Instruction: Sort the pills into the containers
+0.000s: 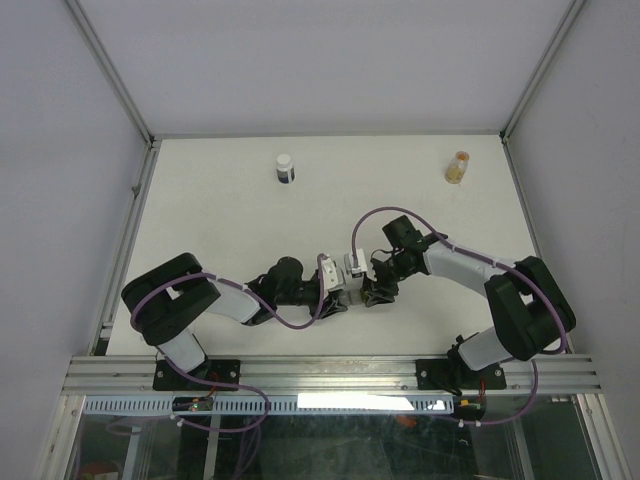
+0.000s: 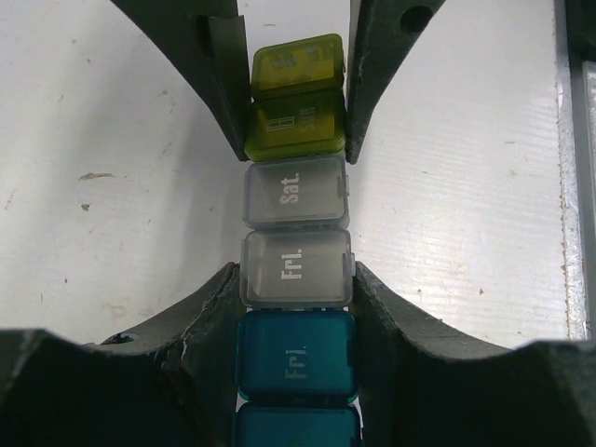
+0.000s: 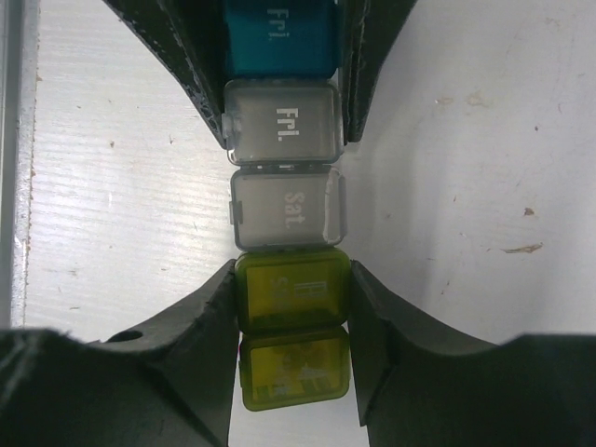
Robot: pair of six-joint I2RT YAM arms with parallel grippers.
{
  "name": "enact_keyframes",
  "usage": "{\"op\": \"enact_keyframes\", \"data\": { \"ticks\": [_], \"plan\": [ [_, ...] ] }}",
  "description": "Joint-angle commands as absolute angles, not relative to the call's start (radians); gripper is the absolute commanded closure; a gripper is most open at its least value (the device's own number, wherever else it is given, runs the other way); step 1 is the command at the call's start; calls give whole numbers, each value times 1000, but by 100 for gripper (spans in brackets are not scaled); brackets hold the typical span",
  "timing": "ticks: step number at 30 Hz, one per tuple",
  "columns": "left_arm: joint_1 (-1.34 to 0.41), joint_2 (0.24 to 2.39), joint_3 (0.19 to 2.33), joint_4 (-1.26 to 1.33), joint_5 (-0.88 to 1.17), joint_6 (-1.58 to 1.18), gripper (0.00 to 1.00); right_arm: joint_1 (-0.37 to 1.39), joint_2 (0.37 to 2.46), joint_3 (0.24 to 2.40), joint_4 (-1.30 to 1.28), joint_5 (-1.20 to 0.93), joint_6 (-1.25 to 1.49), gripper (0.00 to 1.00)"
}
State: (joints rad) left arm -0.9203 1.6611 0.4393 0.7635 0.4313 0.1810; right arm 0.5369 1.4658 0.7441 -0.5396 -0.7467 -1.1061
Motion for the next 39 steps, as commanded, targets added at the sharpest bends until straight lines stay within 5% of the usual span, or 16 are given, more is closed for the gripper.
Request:
{"op": "enact_keyframes", "data": {
  "ticks": [1, 32, 35, 39],
  "plan": [
    [-946, 1631, 479, 699, 401, 329, 100, 524, 1508, 821, -624, -868, -1042, 98],
    [-1017, 1601, 531, 566, 260, 395, 100, 525, 1570, 841, -624, -804, -1005, 85],
    [-1011, 1601, 522, 614, 256, 342, 75, 546, 1525, 806, -581, -774, -1015, 86],
    [-985, 1598, 498, 701, 284, 267, 54, 565, 1498, 786, -557, -751, -1029, 86]
  ]
}}
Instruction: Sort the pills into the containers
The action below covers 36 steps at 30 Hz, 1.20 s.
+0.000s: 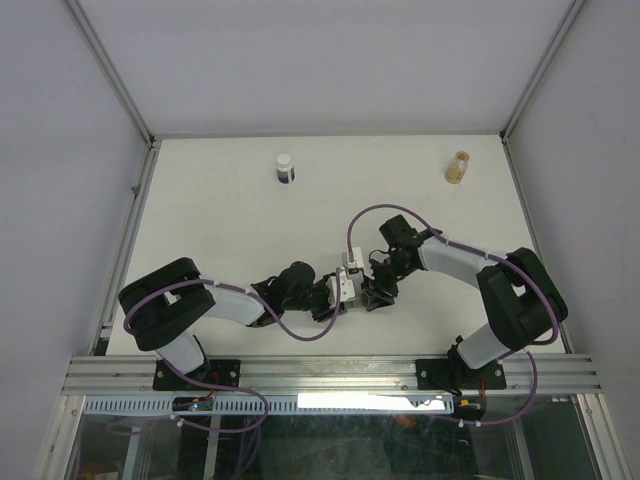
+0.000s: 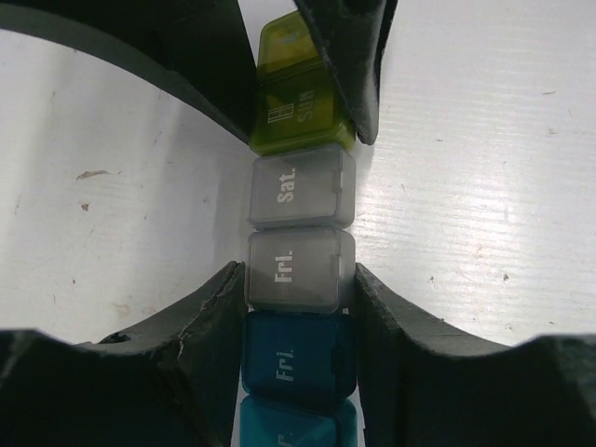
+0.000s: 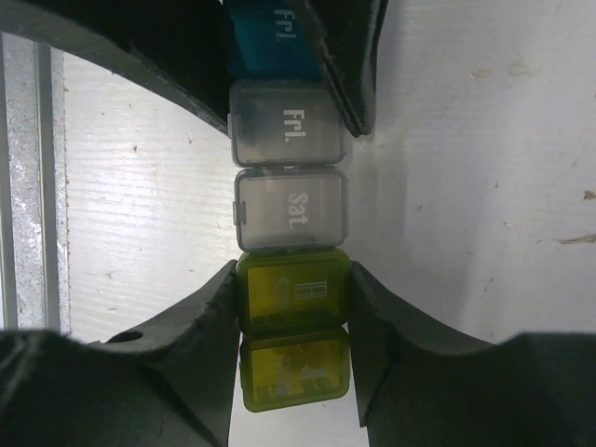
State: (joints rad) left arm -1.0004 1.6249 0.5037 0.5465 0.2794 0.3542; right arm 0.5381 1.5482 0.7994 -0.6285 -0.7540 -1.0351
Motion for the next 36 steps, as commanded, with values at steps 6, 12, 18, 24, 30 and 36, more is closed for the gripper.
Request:
{"op": "enact_keyframes", "data": {
  "ticks": [6, 12, 18, 24, 30, 36],
  "plan": [
    [-961, 1577, 468, 782, 314, 190, 25, 576, 1480, 774, -543, -727, -1040, 87],
    [-949, 1501, 414, 845, 315, 128, 1, 577, 1456, 761, -531, -711, -1048, 88],
    [-913, 1331, 323, 847, 315, 3, 1, 577, 1424, 752, -529, -704, -1065, 87],
    [-773, 1113, 295, 687, 265, -385, 1, 566, 1368, 746, -516, -676, -1070, 87],
    [-571, 1042, 259, 634, 368, -840, 1, 506, 1271, 756, -509, -676, -1059, 88],
    [-532, 1188, 205, 880, 455, -1148, 1, 478, 1210, 773, -503, -675, -1043, 88]
  ]
}}
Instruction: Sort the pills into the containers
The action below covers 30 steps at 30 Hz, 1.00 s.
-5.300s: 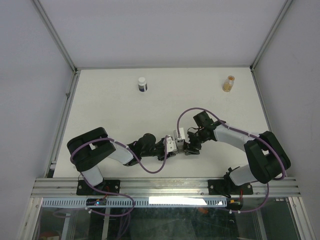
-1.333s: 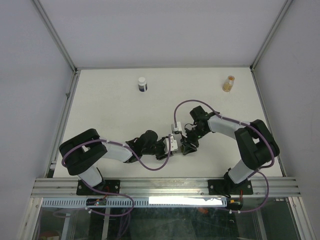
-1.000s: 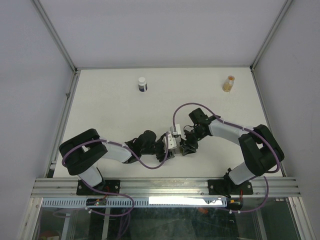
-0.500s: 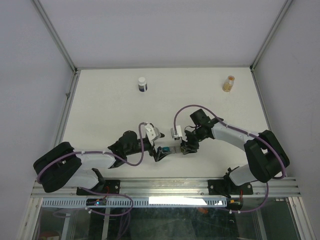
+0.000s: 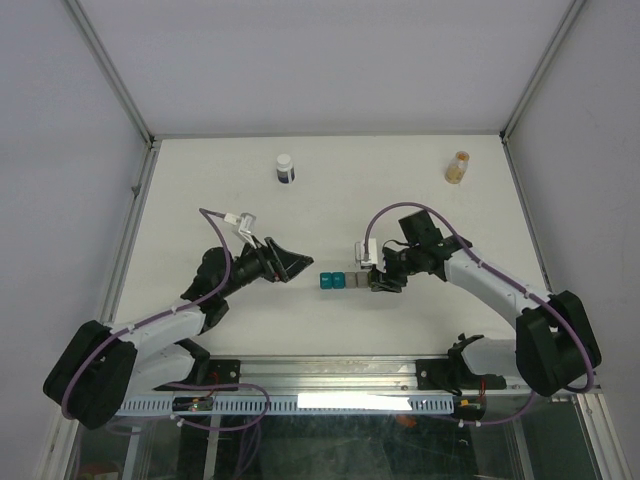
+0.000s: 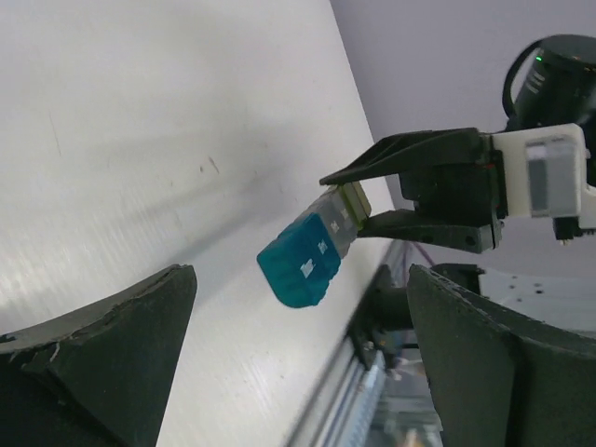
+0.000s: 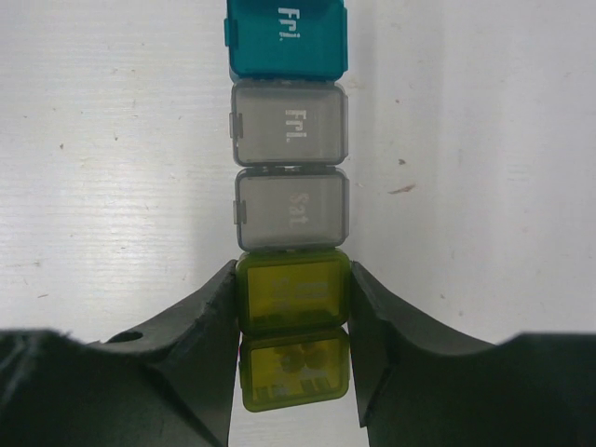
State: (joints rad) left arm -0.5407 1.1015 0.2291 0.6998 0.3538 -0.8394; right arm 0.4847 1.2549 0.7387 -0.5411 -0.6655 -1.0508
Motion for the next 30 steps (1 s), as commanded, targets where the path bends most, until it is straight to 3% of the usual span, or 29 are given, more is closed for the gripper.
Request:
{"op": "enact_keyframes", "data": {
  "ticks": [1, 16, 30],
  "plan": [
    [-532, 1218, 208, 934, 475, -1174, 1, 478, 1208, 775, -503, -675, -1042, 88],
    [-646, 1522, 314, 1108, 470, -1338, 2, 512, 1205, 784, -469, -689, -1012, 88],
    [-719, 1670, 397, 1198, 471, -1421, 41, 574, 1189, 748, -391, -608, -986, 88]
  ]
}}
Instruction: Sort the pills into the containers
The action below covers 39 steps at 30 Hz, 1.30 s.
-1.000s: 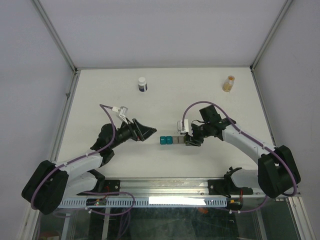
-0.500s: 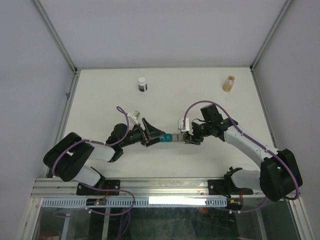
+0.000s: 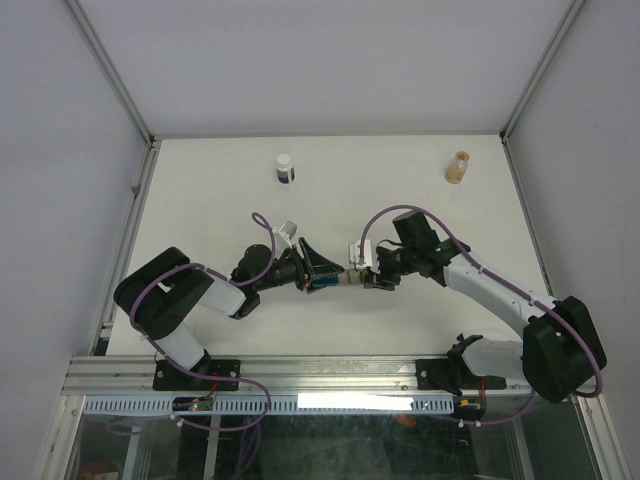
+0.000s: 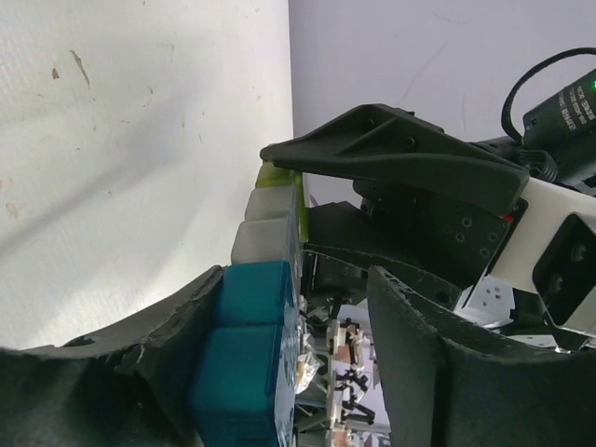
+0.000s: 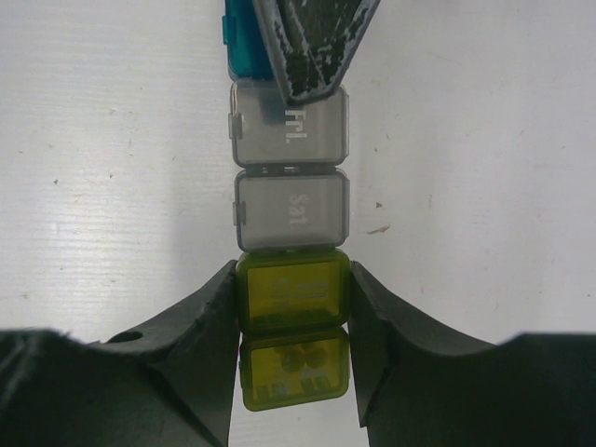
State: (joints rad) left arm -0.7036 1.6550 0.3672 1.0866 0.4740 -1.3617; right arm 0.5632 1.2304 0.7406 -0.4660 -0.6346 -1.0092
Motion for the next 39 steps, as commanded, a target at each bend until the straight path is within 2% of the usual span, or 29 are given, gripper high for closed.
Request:
{"op": "enact_keyframes", "data": {
  "ticks": [1, 4, 9, 14, 17, 20, 22, 24, 27, 31, 33, 39],
  "plan": [
    [-720, 1675, 397, 1199, 471, -1424, 44, 575, 1187, 747, -389, -608, -986, 88],
    [-721, 1683, 397, 1202, 466, -1434, 57, 581, 1181, 741, -382, -598, -986, 88],
    [-723, 1680, 403, 1181, 468, -1428, 65, 585, 1174, 732, -373, -578, -989, 88],
    [-723, 1688, 410, 1183, 477, -1425, 87, 586, 1165, 729, -378, -579, -997, 86],
    [-722, 1697, 404, 1209, 481, -1425, 100, 587, 1163, 731, -386, -584, -997, 80],
    [-722, 1708, 397, 1251, 489, -1425, 100, 584, 1167, 743, -399, -602, -974, 60],
    [-723, 1714, 392, 1272, 490, -1425, 100, 576, 1171, 750, -409, -622, -961, 52],
    [-722, 1714, 386, 1282, 489, -1426, 100, 572, 1175, 750, -409, -626, -952, 46],
    [-722, 1703, 385, 1260, 485, -1419, 100, 568, 1178, 751, -404, -625, -938, 43],
    [-721, 1684, 388, 1232, 478, -1405, 100, 569, 1188, 755, -392, -625, -914, 44],
    [-722, 1675, 391, 1207, 475, -1391, 100, 569, 1190, 759, -392, -626, -904, 47],
    [-719, 1656, 394, 1166, 486, -1324, 100, 534, 1197, 794, -465, -698, -915, 76]
  ]
}}
